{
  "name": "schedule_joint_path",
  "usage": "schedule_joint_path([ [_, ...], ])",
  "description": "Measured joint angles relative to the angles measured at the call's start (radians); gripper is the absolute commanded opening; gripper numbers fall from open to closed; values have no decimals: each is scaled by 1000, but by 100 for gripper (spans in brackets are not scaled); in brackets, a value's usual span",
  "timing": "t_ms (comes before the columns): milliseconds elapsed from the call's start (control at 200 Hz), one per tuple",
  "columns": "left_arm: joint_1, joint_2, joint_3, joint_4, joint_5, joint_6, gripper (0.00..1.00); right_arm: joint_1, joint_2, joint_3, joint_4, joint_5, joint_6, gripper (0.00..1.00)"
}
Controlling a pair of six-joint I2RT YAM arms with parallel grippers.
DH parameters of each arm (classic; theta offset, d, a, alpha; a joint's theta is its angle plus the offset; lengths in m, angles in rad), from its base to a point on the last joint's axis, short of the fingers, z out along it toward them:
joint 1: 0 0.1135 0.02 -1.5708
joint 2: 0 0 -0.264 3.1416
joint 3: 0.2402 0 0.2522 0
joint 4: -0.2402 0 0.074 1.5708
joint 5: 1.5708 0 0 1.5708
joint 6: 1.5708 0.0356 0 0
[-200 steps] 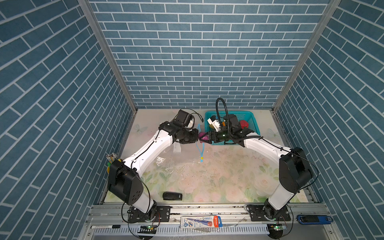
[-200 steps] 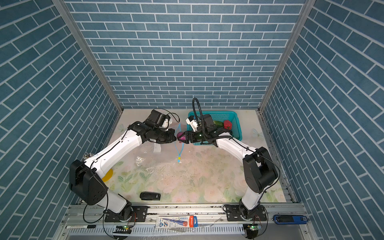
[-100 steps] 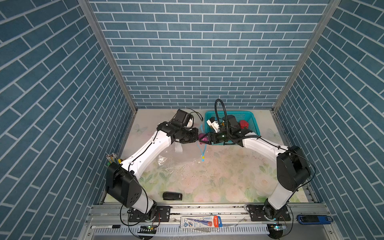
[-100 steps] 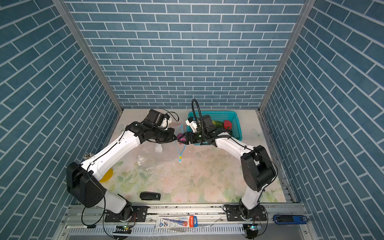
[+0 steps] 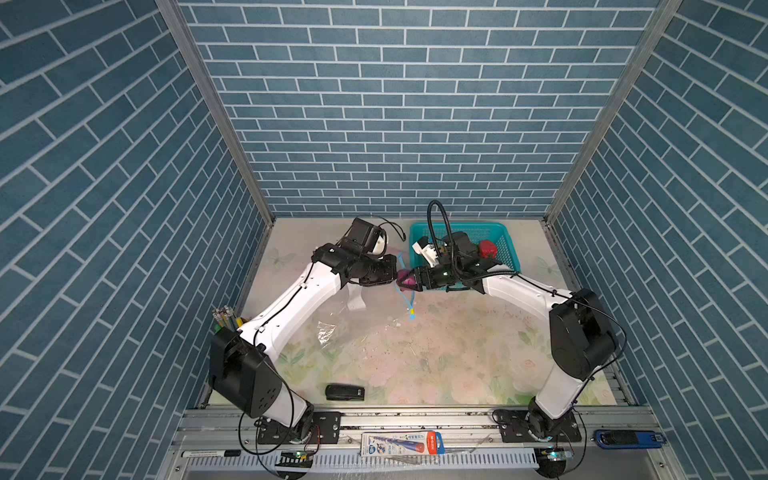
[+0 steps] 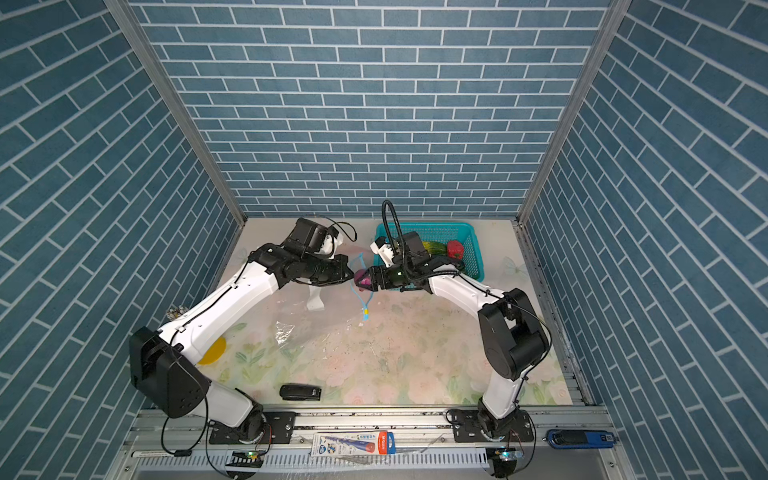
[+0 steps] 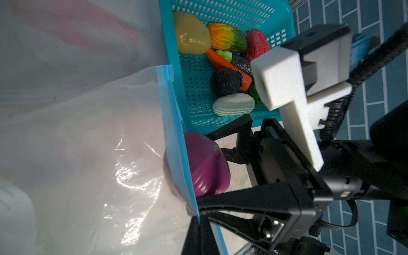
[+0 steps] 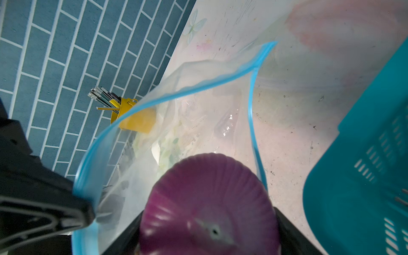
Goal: Place the food in the zip-top bag and seal the zipper
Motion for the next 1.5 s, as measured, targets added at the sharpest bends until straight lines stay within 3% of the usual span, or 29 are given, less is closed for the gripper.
schedule_joint_path([
  [355, -2, 0, 0, 27, 22, -3, 0, 0, -3, -16, 31, -16, -36, 41],
  [650, -4, 0, 0, 35, 31, -3, 0, 0, -74, -164, 193, -39, -211, 43],
  [840, -4, 1, 0, 37, 38, -3, 0, 0, -79, -174, 247, -45, -306, 45],
  [1500, -10, 38, -6, 80, 82, 1, 0, 10, -97, -230, 253, -84, -671, 48],
])
